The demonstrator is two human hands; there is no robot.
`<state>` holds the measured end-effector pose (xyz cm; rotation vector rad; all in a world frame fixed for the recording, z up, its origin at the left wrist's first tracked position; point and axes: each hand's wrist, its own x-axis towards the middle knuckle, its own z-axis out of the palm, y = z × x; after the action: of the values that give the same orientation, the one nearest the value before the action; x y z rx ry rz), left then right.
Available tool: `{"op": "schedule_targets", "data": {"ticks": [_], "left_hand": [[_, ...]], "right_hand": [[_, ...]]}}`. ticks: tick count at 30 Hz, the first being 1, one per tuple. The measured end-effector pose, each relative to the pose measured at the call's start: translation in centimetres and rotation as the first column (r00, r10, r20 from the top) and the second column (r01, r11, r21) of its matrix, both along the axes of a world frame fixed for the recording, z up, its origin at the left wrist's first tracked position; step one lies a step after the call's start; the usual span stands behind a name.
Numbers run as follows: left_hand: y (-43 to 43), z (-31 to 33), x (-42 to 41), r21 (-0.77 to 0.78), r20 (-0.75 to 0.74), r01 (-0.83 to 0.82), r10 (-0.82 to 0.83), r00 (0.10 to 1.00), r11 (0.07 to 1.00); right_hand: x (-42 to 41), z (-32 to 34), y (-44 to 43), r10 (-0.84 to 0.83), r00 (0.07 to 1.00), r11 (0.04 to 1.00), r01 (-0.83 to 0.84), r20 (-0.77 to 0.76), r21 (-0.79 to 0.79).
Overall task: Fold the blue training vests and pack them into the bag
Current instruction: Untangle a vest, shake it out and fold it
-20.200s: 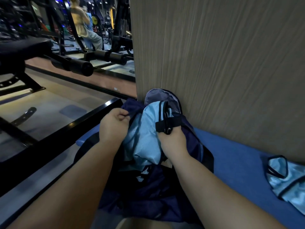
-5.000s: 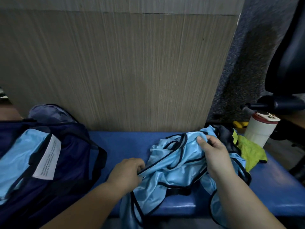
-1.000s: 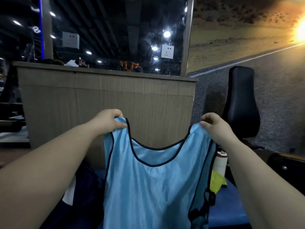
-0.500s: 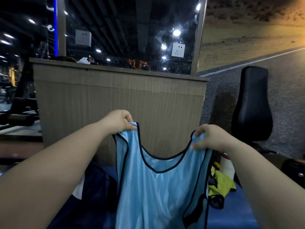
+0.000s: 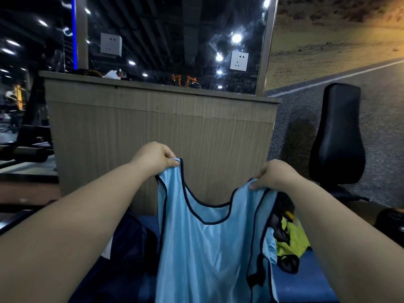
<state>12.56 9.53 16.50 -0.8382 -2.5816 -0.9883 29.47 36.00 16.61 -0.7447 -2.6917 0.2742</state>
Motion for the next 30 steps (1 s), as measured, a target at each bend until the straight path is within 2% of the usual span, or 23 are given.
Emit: {"op": "schedule_targets", "data": {"ticks": [2,8,10,15,20,23,25,27,30], "left_hand": [[0.0,-0.2,-0.4,-0.016,-0.023,-0.016,0.015,1.000,1.000],[-1.1,-0.2,-1.2,-0.038,-0.048,-0.088,0.086,0.995,0.995],[-1.5,-0.1,-1.3,-0.026,-0.055,-0.122,0.120,0.991,0.992],[-2.1,0.2,-1.5,0.020,-0.097,-0.189,0.190,0.977,0.982],[-2.7,0.2,-1.9,0.034,-0.067,-0.158,0.160,0.985,0.987],[-2.6,0.3,-2.1,0.067,-0.002,-0.074,0.075,0.997,0.995],[-2.2,0.4,-1.8,0.070,0.007,-0.034,0.033,0.999,0.997],[-1.7,0.6,-1.3,0.054,0.005,-0.006,0.005,1.000,0.999],[-0.9,0.8,-0.7,0.025,0.030,0.031,-0.032,0.999,0.999]], "right_hand": [[0.4,0.5,-0.1,0.046,0.992,0.982,-0.066,-0.114,-0.177],[1.6,0.8,1.3,0.019,0.872,0.885,-0.243,-0.489,-0.398],[1.9,0.8,2.1,-0.041,0.833,0.855,-0.256,-0.552,-0.451],[2.4,0.9,4.3,-0.169,0.806,0.836,-0.187,-0.567,-0.515],[3.2,0.9,5.7,-0.333,0.728,0.882,0.015,-0.600,-0.470],[3.2,0.7,5.5,-0.295,0.747,0.877,-0.035,-0.596,-0.479],[3.3,0.3,5.0,-0.246,0.797,0.855,-0.090,-0.552,-0.511],[3.3,-0.1,4.4,-0.164,0.858,0.884,-0.091,-0.487,-0.458],[3.3,-0.4,3.6,-0.083,0.857,0.908,-0.145,-0.509,-0.392]]}}
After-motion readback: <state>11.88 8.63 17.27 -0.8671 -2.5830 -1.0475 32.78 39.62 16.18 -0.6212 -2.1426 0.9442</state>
